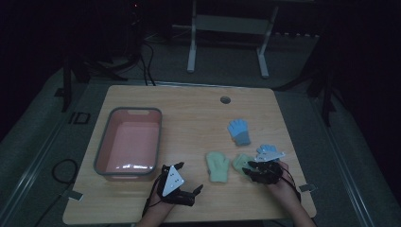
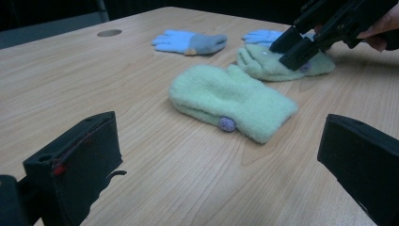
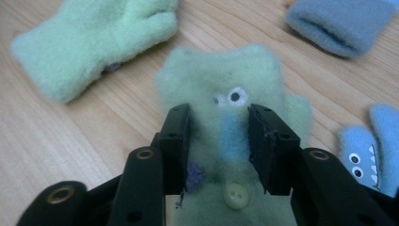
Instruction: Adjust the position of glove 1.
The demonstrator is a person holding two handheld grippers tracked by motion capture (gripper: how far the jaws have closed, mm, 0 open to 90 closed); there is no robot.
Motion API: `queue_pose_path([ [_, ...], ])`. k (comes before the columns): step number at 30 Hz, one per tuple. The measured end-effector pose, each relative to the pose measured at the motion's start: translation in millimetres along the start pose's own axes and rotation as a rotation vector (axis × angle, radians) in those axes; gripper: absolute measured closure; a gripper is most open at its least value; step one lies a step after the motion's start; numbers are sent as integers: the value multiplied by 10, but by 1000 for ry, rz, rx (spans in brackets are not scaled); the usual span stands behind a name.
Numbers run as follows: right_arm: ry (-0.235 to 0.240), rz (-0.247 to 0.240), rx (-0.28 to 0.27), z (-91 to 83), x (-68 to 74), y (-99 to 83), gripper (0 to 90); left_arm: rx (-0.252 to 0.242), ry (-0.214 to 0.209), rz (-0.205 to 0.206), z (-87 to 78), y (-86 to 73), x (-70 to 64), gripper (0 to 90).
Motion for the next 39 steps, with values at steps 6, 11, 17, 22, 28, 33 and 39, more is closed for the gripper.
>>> queue_pose_path([
  [6, -19, 40, -15, 26, 21, -16, 780, -1, -1, 1, 0, -1, -1, 2],
  [11, -79, 101, -17, 33, 94, -1, 838, -1, 0, 2, 1, 0, -2, 2],
  [17, -195, 235, -50, -127, 166, 165, 853, -2, 4, 2, 0, -1, -5, 2],
  [22, -300, 359, -98, -349, 251, 395, 853, -3, 4, 6, 1, -2, -8, 2],
  [28, -373, 455, -86, -354, 340, 452, 853, -5, 5, 14, 0, -3, -14, 2],
  [33, -407, 485, -39, -189, 380, 416, 853, -7, 6, 15, -2, -4, -15, 2],
  [39, -410, 529, -6, 14, 395, 333, 847, -9, 4, 11, -7, -5, -11, 2],
])
Point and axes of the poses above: each handheld gripper's, and its own axes: z roughly forward along the jaws, y roughly out of its top, x roughly to its left, the point moved 1 cm from there along z, roughly forward along the jaws, and after that the axes turned 15 degrees about -z, right-handed, at the moved point
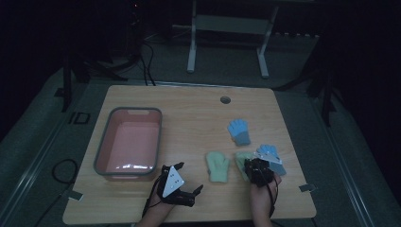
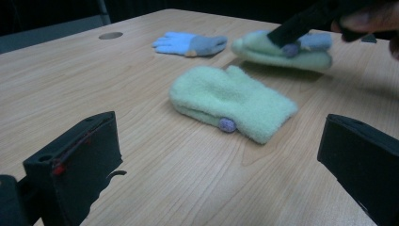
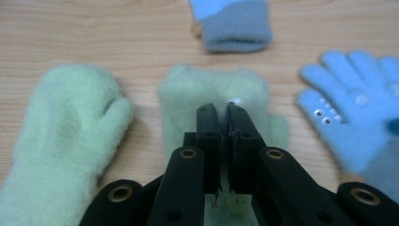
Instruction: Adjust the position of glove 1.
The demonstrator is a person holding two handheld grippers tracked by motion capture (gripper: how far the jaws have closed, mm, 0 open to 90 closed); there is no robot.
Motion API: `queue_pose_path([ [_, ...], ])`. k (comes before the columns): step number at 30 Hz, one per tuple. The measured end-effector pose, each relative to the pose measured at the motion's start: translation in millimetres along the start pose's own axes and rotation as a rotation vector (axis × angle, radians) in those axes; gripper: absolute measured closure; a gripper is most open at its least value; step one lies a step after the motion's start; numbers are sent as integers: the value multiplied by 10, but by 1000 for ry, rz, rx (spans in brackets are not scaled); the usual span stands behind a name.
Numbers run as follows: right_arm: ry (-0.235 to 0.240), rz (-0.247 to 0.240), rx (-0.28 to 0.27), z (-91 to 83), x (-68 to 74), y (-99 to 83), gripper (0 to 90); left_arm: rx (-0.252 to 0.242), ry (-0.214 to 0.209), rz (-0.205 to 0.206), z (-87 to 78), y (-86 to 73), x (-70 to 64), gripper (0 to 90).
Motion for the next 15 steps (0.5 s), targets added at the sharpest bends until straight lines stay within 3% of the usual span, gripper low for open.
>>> queue_pose_path([
  [3, -5, -1, 13, 64, 25, -38, 818, 0, -2, -2, 0, 0, 0, 2],
  [4, 10, 6, 21, 111, 36, -66, 765, 1, -1, 0, 0, 0, -1, 2],
  [6, 12, -4, 28, 139, 45, -81, 765, 1, -1, 0, 0, 0, -1, 2],
  [11, 34, -16, 22, 138, 35, -60, 684, 4, -3, 3, 4, 0, -4, 2],
  [15, 80, -76, -8, 41, -61, 38, 657, 4, -3, 4, 4, 0, -4, 2],
])
Point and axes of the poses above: each handheld gripper's, and its own axes: z roughly forward along the jaws, y roughly out of its top, x roughly to its left, the point moved 1 cm from there along z, roughly forward along the jaws, and after that the axes turned 15 degrees about -z, right-handed, at the moved point
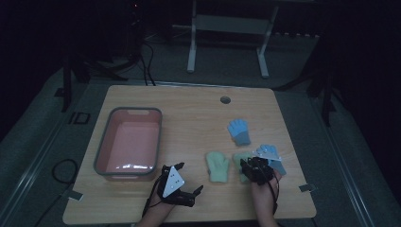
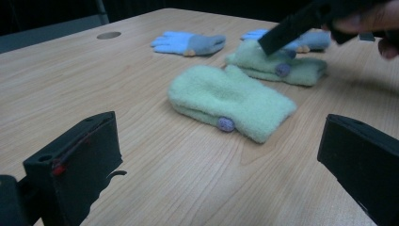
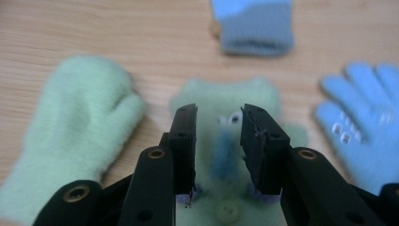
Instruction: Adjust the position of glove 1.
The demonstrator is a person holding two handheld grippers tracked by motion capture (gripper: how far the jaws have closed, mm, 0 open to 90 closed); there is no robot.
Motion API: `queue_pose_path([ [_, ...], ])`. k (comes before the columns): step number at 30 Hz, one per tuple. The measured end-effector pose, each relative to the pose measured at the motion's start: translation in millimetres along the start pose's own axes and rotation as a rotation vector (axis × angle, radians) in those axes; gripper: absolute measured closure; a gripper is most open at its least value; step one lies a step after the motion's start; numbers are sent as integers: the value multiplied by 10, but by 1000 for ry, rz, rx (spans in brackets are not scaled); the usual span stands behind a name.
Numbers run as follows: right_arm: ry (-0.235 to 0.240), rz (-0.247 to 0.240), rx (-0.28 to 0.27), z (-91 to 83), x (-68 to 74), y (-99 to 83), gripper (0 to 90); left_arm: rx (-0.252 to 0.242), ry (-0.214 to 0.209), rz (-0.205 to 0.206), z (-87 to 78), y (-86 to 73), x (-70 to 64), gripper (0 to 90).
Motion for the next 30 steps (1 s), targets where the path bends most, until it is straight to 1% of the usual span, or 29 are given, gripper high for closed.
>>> queue_pose_path([
  [1, 0, 0, 0, 0, 0, 0, 657, 0, 0, 0, 0, 0, 0, 1],
  [2, 8, -19, -5, -21, -39, 15, 653, 0, 0, -1, 0, 0, 0, 1],
  [3, 34, -38, -18, -64, -124, 39, 653, 3, 0, -1, 1, 1, 2, 2],
  [4, 53, -54, -26, -82, -163, 50, 652, 3, 1, -2, 1, 1, 2, 2],
  [5, 48, -78, -23, -97, -207, 57, 652, 3, 0, -3, 1, 1, 3, 2],
  [7, 95, -105, -44, -122, -297, 68, 637, 3, 0, -5, 1, 1, 4, 2],
  [8, 93, -118, -39, -129, -335, 70, 636, 3, 0, -7, 1, 1, 4, 2],
  [9, 101, -125, -37, -133, -365, 71, 632, 3, 0, -7, 1, 1, 4, 2],
  [11, 143, -125, -49, -134, -401, 62, 620, 3, -1, -8, 1, 1, 5, 2],
  [12, 145, -135, -51, -128, -402, 51, 611, 3, 0, -9, 1, 1, 6, 2],
  [14, 165, -139, -48, -101, -374, 17, 608, 3, 0, -11, 1, 2, 7, 2],
  [15, 166, -145, -48, -82, -351, -5, 609, 3, -1, -11, 1, 2, 8, 2],
  [17, 150, -175, -29, -23, -304, -47, 612, 3, -1, -10, 0, 2, 8, 2],
  [19, 149, -184, -14, 39, -274, -91, 616, 3, -2, -9, 0, 1, 6, 2],
  [20, 149, -184, -14, 39, -274, -91, 616, 3, -2, -9, 0, 1, 6, 2],
  [21, 128, -200, 2, 71, -260, -114, 616, 3, -2, -9, 0, 1, 6, 2],
  [22, 122, -206, 4, 113, -246, -152, 624, 2, -3, -8, 0, 1, 6, 2],
  [23, 121, -209, 4, 121, -240, -161, 625, 3, -3, -8, 0, 1, 6, 2],
  [28, 83, -260, 18, 134, -160, -162, 633, 3, -3, -6, 0, 0, 3, 2],
  [29, 79, -260, 19, 132, -150, -161, 646, 3, -3, -6, 1, 0, 3, 2],
  [30, 80, -255, 20, 132, -143, -164, 679, 3, -2, -7, 0, 0, 3, 2],
])
Point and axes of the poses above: each handheld gripper's, and its own axes: z roughly forward along the jaws, y roughly out of its top, x roughly to its left, the point moved 1 cm from there along z, roughly forward along the jaws, and after that the axes turned 15 degrees about -z, right-handed, at the moved point
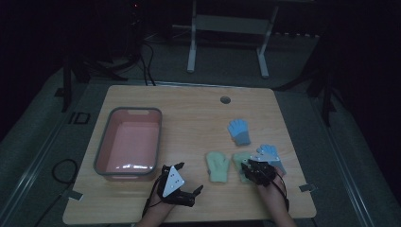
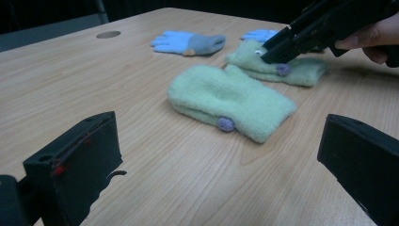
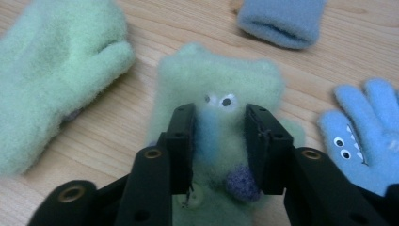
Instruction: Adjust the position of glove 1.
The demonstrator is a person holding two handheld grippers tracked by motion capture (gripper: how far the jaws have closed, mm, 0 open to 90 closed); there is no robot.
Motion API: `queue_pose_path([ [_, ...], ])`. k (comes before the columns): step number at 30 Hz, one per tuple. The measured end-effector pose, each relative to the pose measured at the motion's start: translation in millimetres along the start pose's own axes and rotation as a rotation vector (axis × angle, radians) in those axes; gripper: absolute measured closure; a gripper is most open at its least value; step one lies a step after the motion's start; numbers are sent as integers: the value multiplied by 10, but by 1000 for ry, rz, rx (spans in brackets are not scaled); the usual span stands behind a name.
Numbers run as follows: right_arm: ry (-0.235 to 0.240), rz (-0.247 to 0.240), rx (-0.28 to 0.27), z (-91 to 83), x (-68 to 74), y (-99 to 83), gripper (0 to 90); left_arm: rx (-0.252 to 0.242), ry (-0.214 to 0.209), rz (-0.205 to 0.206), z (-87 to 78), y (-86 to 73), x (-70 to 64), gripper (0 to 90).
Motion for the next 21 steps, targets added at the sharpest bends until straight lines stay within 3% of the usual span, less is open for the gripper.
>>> queue_pose_path([
  [2, 5, 15, 2, -2, 14, 2, 771, 0, 0, -1, 0, 0, 0, 2],
  [5, -25, 25, 11, -5, 54, 28, 843, 1, 2, -1, 0, 2, 3, 2],
  [8, -51, 110, -13, -69, 69, 88, 864, 0, 3, -1, 0, 2, 4, 2],
  [10, -53, 124, -21, -91, 69, 109, 865, 0, 3, -1, 0, 2, 4, 2],
  [11, -64, 168, -39, -163, 72, 176, 870, -1, 4, 1, 0, 1, 2, 2],
  [16, -115, 178, -82, -380, 125, 407, 871, -4, 4, 2, 1, 0, -3, 2],
  [21, -120, 171, -124, -501, 225, 606, 871, -4, 6, 5, 1, 0, -2, 2],
])
Point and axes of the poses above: each handheld gripper's, and its own axes: z roughly forward along the jaws, y roughly out of its top, x roughly to its left, the point moved 1 cm from there along z, roughly forward along the jaws, and after that the axes turned 15 degrees about -z, right-handed, at the moved point
